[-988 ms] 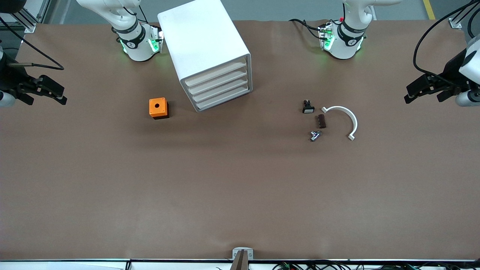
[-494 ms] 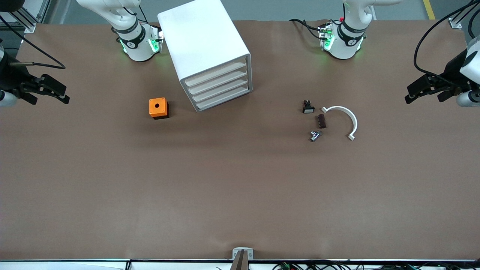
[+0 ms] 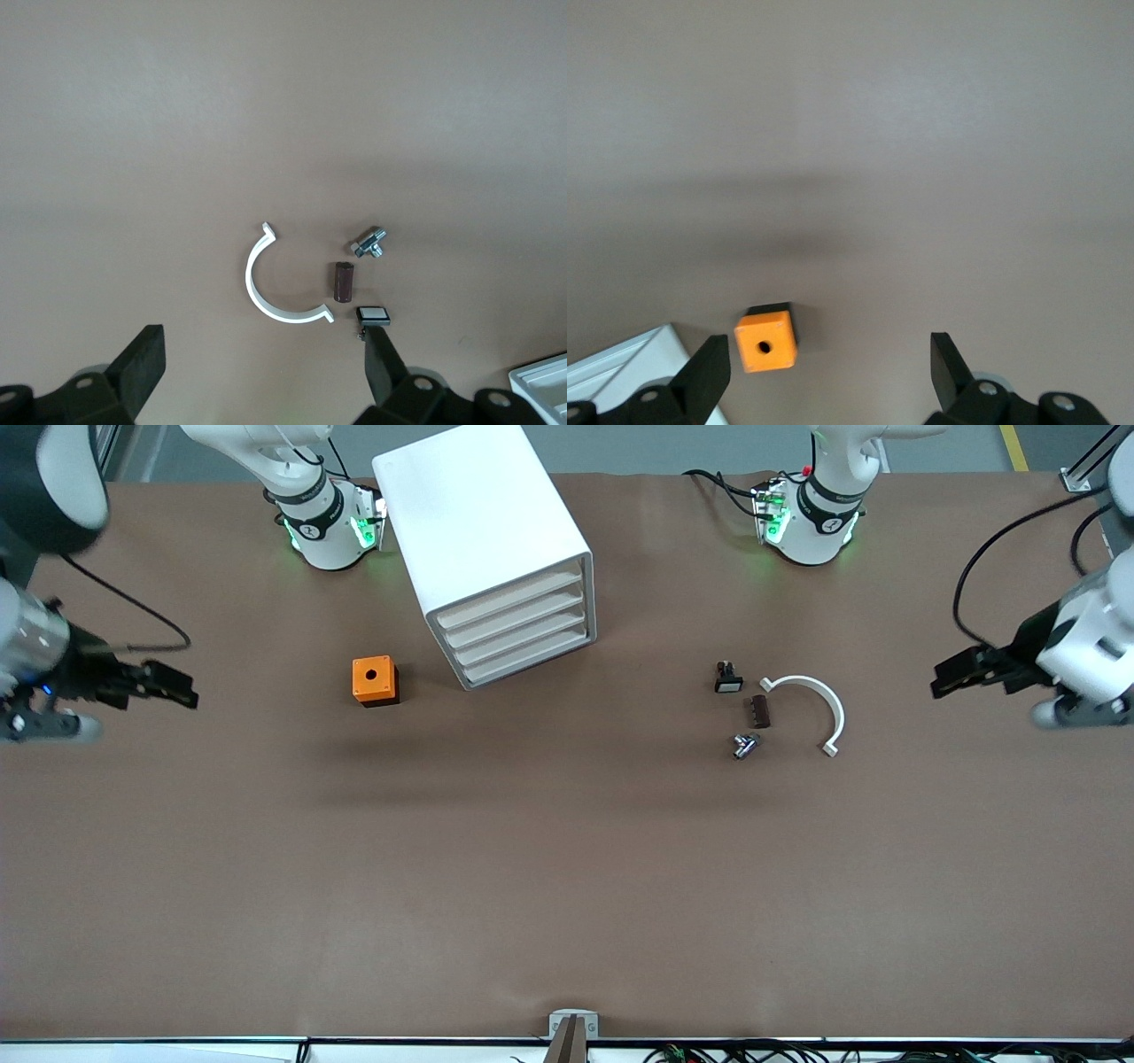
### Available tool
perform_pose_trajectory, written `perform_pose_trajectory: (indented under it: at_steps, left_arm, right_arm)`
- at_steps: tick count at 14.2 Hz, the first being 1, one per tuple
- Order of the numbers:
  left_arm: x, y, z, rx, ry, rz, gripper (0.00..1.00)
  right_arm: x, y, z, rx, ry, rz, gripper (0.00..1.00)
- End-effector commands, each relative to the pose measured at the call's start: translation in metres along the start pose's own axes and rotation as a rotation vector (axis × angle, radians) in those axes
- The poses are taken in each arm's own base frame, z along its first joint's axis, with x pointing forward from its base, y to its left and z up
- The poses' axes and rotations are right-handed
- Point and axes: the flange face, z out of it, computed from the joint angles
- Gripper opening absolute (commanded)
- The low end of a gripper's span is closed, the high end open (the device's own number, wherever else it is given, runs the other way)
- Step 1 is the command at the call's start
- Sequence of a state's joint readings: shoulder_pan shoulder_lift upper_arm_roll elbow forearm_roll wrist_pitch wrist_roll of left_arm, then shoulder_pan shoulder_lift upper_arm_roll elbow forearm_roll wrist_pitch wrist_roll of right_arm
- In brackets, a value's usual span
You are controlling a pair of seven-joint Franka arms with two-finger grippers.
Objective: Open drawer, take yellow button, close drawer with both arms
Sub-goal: 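Reach the left gripper toward the white cabinet's drawer handle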
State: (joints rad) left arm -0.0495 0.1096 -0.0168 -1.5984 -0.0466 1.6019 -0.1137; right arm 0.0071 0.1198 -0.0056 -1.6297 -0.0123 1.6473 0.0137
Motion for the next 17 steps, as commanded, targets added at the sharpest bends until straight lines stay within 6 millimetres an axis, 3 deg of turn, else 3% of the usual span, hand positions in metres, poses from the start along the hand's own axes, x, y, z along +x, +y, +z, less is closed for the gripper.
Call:
perform_pose_trajectory:
  at_steps: [1,4,7,9,11,15,17]
  left_arm:
    - [0.020,0.030,0.043,0.030,-0.080,0.051,0.99]
    - [0.036,0.056,0.103,0.050,-0.179,0.007,0.99]
    - [0.030,0.128,0.169,0.133,-0.263,-0.069,0.99]
    - [0.028,0.146,0.194,0.171,-0.289,-0.198,0.99]
    - [0.018,0.178,0.207,0.168,-0.312,-0.277,0.99]
    - [0.002,0.270,0.200,0.110,-0.423,-0.536,0.99]
    - [-0.006,0.295,0.204,0.108,-0.517,-0.708,0.99]
  right_arm:
    - [0.010,0.004,0.000,-0.062,-0.006,-0.011,1.00]
    - [0.010,0.000,0.005,-0.062,-0.023,-0.001,1.00]
    - [0.010,-0.001,0.007,-0.056,-0.027,0.000,1.00]
    - [0.010,0.001,0.007,-0.057,-0.027,-0.002,1.00]
    - [0.013,0.002,0.009,-0.064,-0.027,-0.013,1.00]
    - [0.013,0.001,0.011,-0.053,-0.027,0.002,1.00]
    - [0.012,0.000,0.012,-0.054,-0.034,0.001,1.00]
